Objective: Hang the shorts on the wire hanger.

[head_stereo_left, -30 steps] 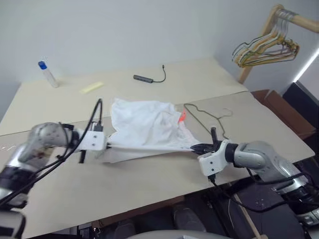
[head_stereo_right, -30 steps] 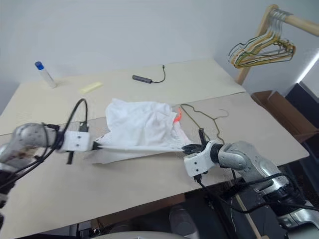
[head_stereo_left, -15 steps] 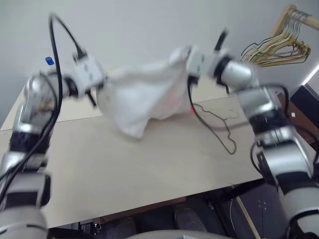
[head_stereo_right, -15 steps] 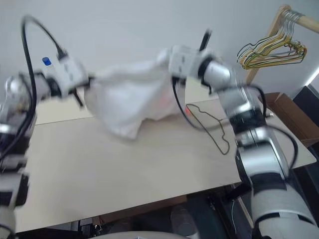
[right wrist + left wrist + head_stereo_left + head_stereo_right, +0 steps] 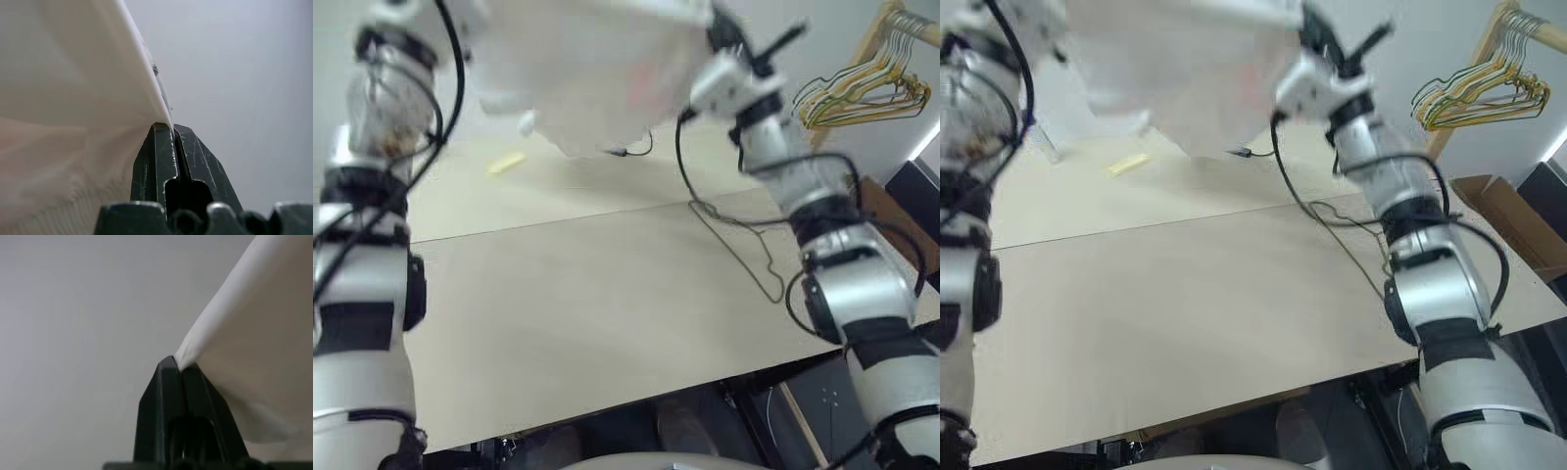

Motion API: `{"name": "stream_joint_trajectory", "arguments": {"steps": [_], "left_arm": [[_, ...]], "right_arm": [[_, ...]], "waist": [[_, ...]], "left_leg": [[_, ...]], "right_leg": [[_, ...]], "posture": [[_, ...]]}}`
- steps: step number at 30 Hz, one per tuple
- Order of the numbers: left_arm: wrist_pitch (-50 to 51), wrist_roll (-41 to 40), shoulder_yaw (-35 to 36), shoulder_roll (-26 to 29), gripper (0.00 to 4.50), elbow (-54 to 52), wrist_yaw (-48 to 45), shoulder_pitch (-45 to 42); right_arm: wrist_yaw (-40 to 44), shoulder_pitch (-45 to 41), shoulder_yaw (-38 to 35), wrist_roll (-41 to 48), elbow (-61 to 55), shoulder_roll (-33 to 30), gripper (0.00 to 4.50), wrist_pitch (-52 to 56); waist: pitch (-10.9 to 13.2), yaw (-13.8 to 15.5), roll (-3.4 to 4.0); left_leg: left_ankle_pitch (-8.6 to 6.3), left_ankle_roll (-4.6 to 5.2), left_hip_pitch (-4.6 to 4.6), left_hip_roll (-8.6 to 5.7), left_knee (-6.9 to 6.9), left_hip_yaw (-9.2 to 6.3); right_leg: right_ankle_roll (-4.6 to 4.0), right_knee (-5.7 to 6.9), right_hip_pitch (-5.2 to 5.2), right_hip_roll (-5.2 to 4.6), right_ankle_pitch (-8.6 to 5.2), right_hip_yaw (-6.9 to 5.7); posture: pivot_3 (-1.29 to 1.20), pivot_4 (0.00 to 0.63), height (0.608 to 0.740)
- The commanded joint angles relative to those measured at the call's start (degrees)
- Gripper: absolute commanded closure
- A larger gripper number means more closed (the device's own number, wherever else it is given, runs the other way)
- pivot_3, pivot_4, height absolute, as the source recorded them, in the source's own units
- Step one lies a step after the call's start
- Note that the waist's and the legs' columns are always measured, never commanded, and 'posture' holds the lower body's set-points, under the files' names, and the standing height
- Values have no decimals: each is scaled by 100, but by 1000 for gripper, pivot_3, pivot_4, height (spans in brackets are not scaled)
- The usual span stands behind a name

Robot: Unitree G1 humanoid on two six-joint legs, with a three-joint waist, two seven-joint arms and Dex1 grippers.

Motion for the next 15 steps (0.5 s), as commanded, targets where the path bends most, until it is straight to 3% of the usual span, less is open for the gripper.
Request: {"name": "stream_joint_trajectory", "arguments": {"steps": [1, 4, 8, 12, 15], "left_arm": [[52, -1688, 328, 599, 4500, -2020, -2136, 1406], [1091, -2774, 627, 1468, 4500, -3887, -3477, 3093], [2318, -3508, 1132, 2424, 4500, -5304, -4584, 4538], [2647, -3683, 1702, 3015, 4500, -5967, -5485, 5652], [2896, -3715, 2240, 3266, 4500, -6523, -6159, 6589]], "right_arm": [[1635, 650, 162, 702, -564, -415, 4477, -856], [3150, 1388, 471, 1466, -1020, -675, 4477, -1287], [4581, 1876, 777, 2134, -1416, -884, 4477, -1578], [5358, 2092, 866, 2170, -1582, -990, 4477, -1371], [5471, 2208, 860, 1784, -1655, -1117, 4477, -1463]], "waist": [[0, -84, 0], [4, -217, -2], [10, -315, -2], [72, -207, -6], [105, -90, -5]], "left_leg": [[2, -1, -3, -1, 2, -5], [2, -1, -19, 0, 14, -22], [2, 3, 1, 7, 20, -33], [-1, 16, 206, 17, 3, -43], [-5, 18, 330, 54, -17, -37]], "right_leg": [[4, 2, -2, -2, 3, 0], [4, 12, -12, -1, 3, -5], [4, 12, 18, 11, 2, -4], [-2, -69, 248, 26, -13, -17], [11, -108, 376, 36, -61, -29]], "posture": [[-123, 0, 740], [-107, 0, 740], [-81, 0, 740], [-71, 0, 740], [-70, 0, 740]]}}
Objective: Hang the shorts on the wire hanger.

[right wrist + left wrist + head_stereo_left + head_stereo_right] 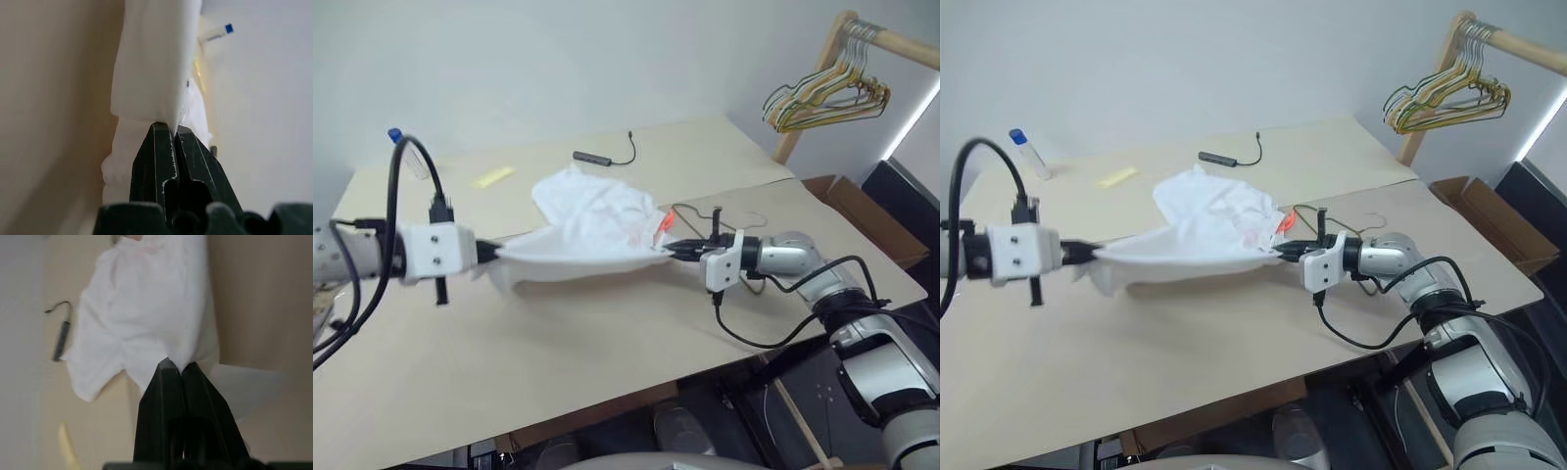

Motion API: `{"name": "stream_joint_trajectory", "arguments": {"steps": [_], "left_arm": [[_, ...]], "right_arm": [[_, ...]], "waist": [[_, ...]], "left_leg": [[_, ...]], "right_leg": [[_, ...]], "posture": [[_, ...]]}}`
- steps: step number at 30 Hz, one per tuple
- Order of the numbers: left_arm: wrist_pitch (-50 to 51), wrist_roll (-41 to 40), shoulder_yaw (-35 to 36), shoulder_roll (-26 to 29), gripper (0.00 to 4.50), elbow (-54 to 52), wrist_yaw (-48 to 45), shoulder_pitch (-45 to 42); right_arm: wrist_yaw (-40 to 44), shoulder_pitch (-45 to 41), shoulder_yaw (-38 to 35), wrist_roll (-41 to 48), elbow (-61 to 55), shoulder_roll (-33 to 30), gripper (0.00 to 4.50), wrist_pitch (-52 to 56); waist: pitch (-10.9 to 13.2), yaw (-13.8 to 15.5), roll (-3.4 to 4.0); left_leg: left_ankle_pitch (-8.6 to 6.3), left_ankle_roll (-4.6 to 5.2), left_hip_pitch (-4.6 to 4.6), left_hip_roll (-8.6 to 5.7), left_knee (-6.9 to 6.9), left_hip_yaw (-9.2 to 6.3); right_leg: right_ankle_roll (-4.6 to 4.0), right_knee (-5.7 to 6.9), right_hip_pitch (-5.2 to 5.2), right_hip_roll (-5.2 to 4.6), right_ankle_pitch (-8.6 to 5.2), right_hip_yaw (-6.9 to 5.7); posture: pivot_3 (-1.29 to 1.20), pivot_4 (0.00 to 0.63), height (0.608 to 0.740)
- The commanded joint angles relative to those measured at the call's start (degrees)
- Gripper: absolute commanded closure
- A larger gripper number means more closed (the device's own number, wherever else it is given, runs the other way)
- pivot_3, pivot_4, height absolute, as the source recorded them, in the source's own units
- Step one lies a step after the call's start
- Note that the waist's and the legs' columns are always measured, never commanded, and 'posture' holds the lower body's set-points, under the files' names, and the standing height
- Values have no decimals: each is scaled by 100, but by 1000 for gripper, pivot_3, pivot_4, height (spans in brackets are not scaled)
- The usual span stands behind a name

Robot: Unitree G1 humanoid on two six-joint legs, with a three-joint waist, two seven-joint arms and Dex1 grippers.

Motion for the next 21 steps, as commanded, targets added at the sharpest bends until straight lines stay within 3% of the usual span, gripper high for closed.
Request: {"name": "stream_joint_trajectory", "arguments": {"steps": [1, 6, 8, 12, 15, 18, 21], "left_arm": [[328, -139, 693, 204, 4500, -659, -720, 727], [846, -61, 1148, -12, 4500, -1679, -1088, 1761], [1104, -80, 1149, -136, 4500, -2125, -1070, 2042], [1538, 93, 924, -441, 4500, -2841, -788, 2431], [1625, 608, 406, -722, 4500, -2921, -412, 2524], [1197, 1612, -802, -1320, 4500, -2316, 59, 2458], [1051, 1934, -1101, -1497, 4500, -2125, 173, 2360]], "right_arm": [[100, 38, -81, -352, -219, -193, 4477, -115], [-378, 386, -206, -1311, -589, -521, 4477, -329], [-640, 580, -331, -1504, -781, -611, 4477, -325], [-1502, 1080, -754, -2018, -1331, -741, 4477, -350], [-2093, 1511, -1109, -2368, -1759, -841, 4477, -443], [-2271, 1980, -1291, -2491, -2141, -1094, 4477, -503], [-2264, 2307, -1337, -2400, -2449, -1235, 4477, -455]], "waist": [[4, 81, 7], [2, 285, 4], [2, 349, 2], [3, 434, 2], [5, 447, 3], [1, 443, 16], [3, 425, -19]], "left_leg": [[-2, 2, 4, 13, -3, 3], [-30, 2, -76, 16, 4, 15], [-30, 2, -132, 12, 15, 14], [-30, 2, -140, 14, 15, 30], [-28, 2, -115, 9, 16, 43], [-29, 3, -64, 17, 16, 68], [-30, 3, -54, 27, 15, 98]], "right_leg": [[-3, -14, 5, 6, 2, 0], [-42, -5, -82, 6, 25, 6], [-41, 31, -144, 2, 26, 6], [-43, 42, -165, 6, 24, 22], [-50, 46, -140, 19, 25, 30], [-60, 34, -91, 34, 19, 33], [-68, 39, -90, 45, 10, 39]], "posture": [[-70, 0, 740], [-84, 0, 740], [-92, 0, 740], [-114, 0, 740], [-129, 0, 740], [-149, 0, 740], [-159, 0, 740]]}}
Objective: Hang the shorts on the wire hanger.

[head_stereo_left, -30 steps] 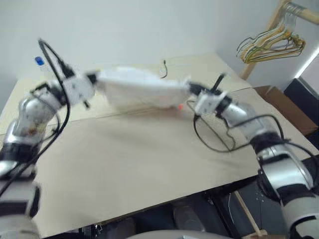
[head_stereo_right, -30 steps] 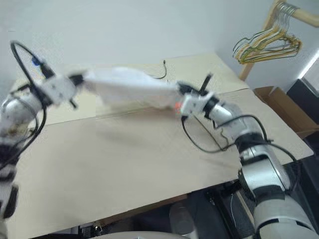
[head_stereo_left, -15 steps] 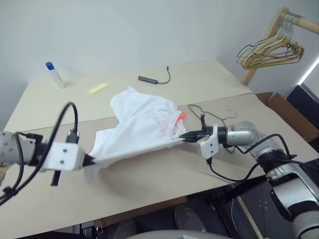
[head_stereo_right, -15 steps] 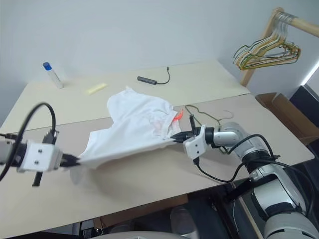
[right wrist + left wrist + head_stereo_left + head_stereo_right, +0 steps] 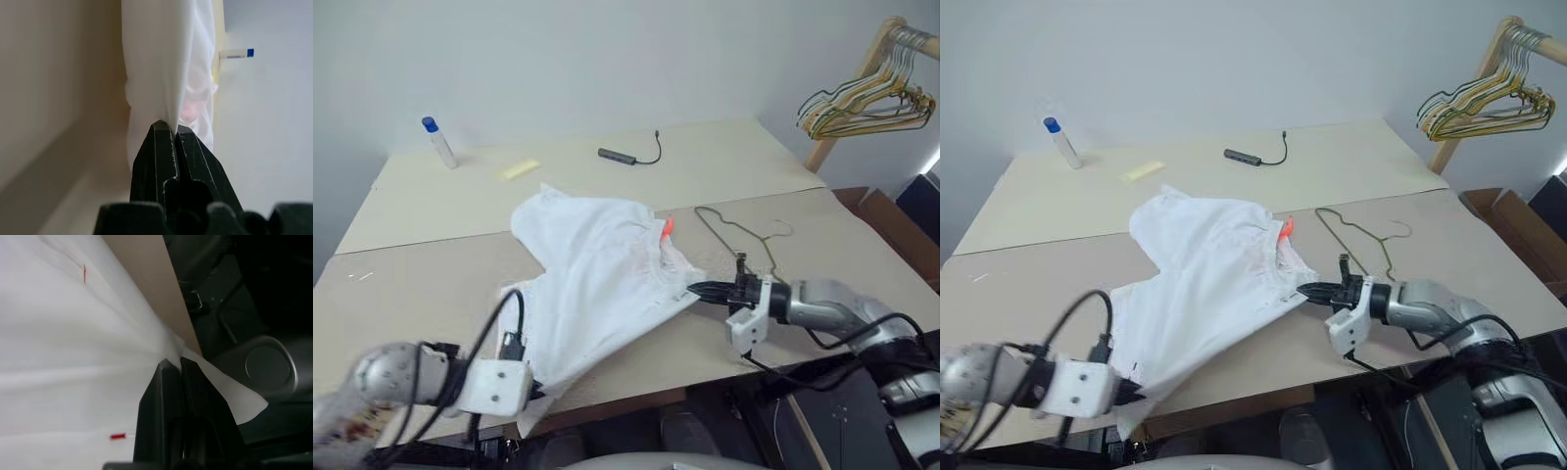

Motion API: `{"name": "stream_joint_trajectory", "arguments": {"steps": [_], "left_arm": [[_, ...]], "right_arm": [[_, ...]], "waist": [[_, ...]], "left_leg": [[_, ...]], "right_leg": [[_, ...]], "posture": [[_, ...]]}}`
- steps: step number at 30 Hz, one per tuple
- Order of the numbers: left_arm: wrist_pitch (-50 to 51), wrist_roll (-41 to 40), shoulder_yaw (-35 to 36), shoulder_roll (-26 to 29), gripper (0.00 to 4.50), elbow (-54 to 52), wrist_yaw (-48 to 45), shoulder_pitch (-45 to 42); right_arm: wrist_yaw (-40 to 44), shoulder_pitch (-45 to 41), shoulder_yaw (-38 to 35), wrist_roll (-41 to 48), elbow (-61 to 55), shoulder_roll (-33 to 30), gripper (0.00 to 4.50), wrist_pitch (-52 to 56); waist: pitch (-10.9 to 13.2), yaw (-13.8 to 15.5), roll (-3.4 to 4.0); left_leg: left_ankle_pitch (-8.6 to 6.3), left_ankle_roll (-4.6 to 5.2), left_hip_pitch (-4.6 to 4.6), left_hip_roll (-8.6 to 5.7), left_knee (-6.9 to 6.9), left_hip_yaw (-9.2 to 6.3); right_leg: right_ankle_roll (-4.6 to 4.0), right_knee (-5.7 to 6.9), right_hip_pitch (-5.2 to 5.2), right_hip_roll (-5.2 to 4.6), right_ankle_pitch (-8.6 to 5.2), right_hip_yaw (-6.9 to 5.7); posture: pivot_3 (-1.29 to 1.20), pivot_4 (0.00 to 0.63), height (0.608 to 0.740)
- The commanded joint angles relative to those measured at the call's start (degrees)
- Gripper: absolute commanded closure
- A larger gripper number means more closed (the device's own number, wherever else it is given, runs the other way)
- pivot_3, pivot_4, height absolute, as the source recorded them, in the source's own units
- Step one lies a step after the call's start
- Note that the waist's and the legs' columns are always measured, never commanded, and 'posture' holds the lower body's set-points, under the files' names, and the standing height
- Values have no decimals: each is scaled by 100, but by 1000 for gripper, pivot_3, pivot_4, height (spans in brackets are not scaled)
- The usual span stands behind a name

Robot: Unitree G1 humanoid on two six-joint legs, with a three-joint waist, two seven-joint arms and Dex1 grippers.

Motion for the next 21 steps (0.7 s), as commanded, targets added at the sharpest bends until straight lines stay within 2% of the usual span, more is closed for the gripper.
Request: {"name": "stream_joint_trajectory", "arguments": {"steps": [1, 5, 6, 9, 12, 14, 17, 21], "left_arm": [[-215, 385, -166, -5, 4500, 133, 112, -148], [-67, 285, -2, 108, 4500, -129, -8, -151], [9, 226, 81, 151, 4298, -276, -45, -102], [161, 2, 347, 237, 3526, -586, -163, 40], [341, -499, 910, 179, 2605, -858, -275, 155], [683, -1280, 1602, 80, 1981, -1056, -392, 71], [1221, -2494, 2547, -42, 1956, -1184, -493, -221], [1777, -3731, 3058, -156, 1956, -696, -282, -1136]], "right_arm": [[-29, 273, -252, 198, -510, -216, 4477, 47], [306, 812, -94, 532, -993, -259, 4477, 434], [450, 884, -38, 703, -1077, -271, 4496, 548], [986, 1139, 50, 1414, -1419, -414, 3754, 996], [1576, 1425, 8, 2118, -1731, -796, 2777, 1406], [1971, 1770, -184, 3029, -2007, -1111, 2087, 1993], [2367, 2206, -666, 4310, -2397, -1424, 1071, 3057], [2468, 2352, -1594, 5806, -2520, -1420, 1071, 4856]], "waist": [[-2, -9, -25], [-5, -7, -29], [-4, -15, -31], [-3, -15, -32], [-1, 10, -34], [0, 45, -38], [4, 122, -43], [3, 169, -38]], "left_leg": [[0, 0, -2, 10, 0, 0], [-1, 2, 2, 18, 0, 2], [-2, 2, 3, 20, 0, 3], [-4, 5, 5, 26, 0, 3], [-7, 10, 7, 30, 0, -1], [-8, 12, 7, 42, 0, -3], [-8, 12, 7, 52, 0, -2], [-9, 11, 12, 65, 0, 9]], "right_leg": [[-7, 0, -3, 10, 2, 2], [-12, 0, 0, 13, 3, 6], [-14, 1, 0, 15, 2, 7], [-19, 1, -1, 17, -1, 13], [-20, -2, 1, 16, -2, 16], [-20, -3, 0, 16, -4, 14], [-21, -1, 0, 19, -7, 8], [2, -2, 1, 35, -23, 10]], "posture": [[-162, 0, 740], [-161, 0, 740], [-160, 0, 740], [-152, 0, 740], [-138, 0, 740], [-126, 0, 740], [-116, 0, 740], [-112, 0, 740]]}}
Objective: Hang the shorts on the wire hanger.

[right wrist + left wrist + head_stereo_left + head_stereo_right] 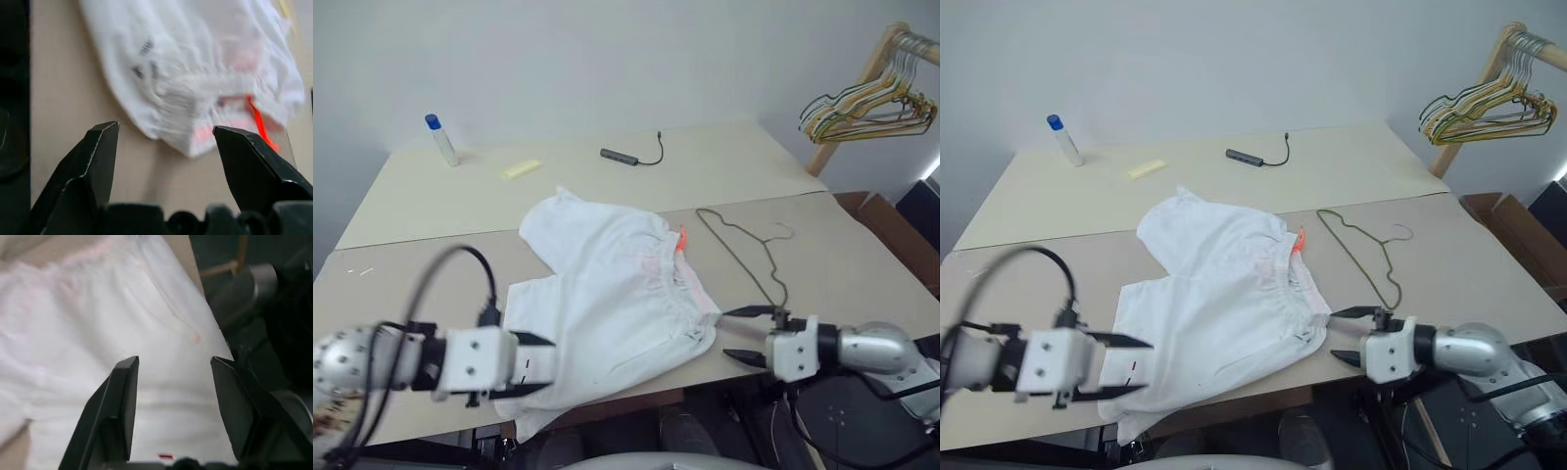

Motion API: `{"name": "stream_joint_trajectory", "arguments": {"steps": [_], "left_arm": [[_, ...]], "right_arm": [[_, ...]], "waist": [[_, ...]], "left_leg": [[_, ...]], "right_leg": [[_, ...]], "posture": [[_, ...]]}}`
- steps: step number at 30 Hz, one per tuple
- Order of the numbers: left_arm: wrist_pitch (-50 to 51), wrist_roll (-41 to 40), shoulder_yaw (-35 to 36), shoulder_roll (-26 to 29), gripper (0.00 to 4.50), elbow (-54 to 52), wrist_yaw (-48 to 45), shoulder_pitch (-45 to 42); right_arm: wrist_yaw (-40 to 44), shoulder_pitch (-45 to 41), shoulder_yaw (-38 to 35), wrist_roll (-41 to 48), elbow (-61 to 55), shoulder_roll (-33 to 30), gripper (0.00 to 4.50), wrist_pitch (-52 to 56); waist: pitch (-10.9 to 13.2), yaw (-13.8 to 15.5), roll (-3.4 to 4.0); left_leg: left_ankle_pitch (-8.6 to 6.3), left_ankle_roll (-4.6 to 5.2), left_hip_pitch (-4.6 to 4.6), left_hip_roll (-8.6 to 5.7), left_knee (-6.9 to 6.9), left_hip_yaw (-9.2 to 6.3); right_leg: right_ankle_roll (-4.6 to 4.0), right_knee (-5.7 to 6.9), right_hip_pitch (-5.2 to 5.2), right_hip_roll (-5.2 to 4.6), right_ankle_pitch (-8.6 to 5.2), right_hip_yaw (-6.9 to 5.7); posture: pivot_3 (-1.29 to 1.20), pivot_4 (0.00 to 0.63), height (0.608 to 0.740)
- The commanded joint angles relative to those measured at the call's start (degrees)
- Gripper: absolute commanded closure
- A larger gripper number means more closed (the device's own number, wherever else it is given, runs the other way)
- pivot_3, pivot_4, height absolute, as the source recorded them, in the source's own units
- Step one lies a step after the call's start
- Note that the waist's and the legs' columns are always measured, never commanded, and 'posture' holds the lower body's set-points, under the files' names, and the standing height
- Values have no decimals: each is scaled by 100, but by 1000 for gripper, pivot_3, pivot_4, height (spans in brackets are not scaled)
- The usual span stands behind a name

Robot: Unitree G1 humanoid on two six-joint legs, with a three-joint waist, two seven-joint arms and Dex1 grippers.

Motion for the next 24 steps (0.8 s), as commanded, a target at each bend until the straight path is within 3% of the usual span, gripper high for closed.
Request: {"name": "stream_joint_trajectory", "arguments": {"steps": [1, 5, 9, 13, 16, 20, 24], "left_arm": [[454, -939, 241, -158, 1956, 569, 374, -899], [859, -975, -496, -883, 1956, 969, 1490, -2067], [1362, -1102, -1045, -1588, 1956, 1118, 2292, -2891], [1397, -987, -1460, -1848, 1956, 1227, 2318, -3292], [1353, -952, -1653, -1927, 1956, 1277, 2223, -3430], [1311, -847, -1818, -1990, 1956, 1323, 2206, -3556], [1206, -684, -1892, -2008, 1956, 1412, 2159, -3598]], "right_arm": [[-261, -234, -914, 1231, -109, 86, 1071, 1868], [-1146, -947, -963, 1115, 227, 436, 1071, 4253], [-1598, -1691, -735, 702, 765, 831, 1071, 5802], [-1667, -2312, -520, 318, 1461, 1147, 1071, 6463], [-1277, -2749, -160, 27, 2127, 1255, 1071, 6697], [-1072, -3084, -48, -244, 2723, 1413, 1934, 6573], [-1022, -3163, -238, -285, 2529, 1451, 3326, 6567]], "waist": [[-1, 20, 2], [-13, 21, 6], [-17, 13, -1], [-17, -40, 2], [-16, -99, 3], [-17, -160, 2], [-17, -161, 2]], "left_leg": [[0, 0, 6, -1, 0, 6], [0, -1, 5, 8, 0, 11], [-5, -11, -30, 18, 1, 7], [-5, -11, -99, 18, 19, 8], [-5, -11, -104, 17, 20, 10], [-5, -11, -96, 20, 27, 7], [-5, -11, -96, 24, 32, 5]], "right_leg": [[4, 3, 0, 5, -2, -1], [-5, -3, 4, 37, 4, -6], [-50, -10, -19, 57, 32, -5], [-50, 2, -91, 59, 36, 2], [-50, 2, -96, 59, 36, 2], [-49, 1, -87, 67, 36, 0], [-48, 1, -85, 72, 37, 0]], "posture": [[-121, 0, 740], [-136, 0, 740], [-147, 0, 740], [-158, 0, 740], [-157, 0, 740], [-147, 0, 740], [-149, 0, 740]]}}
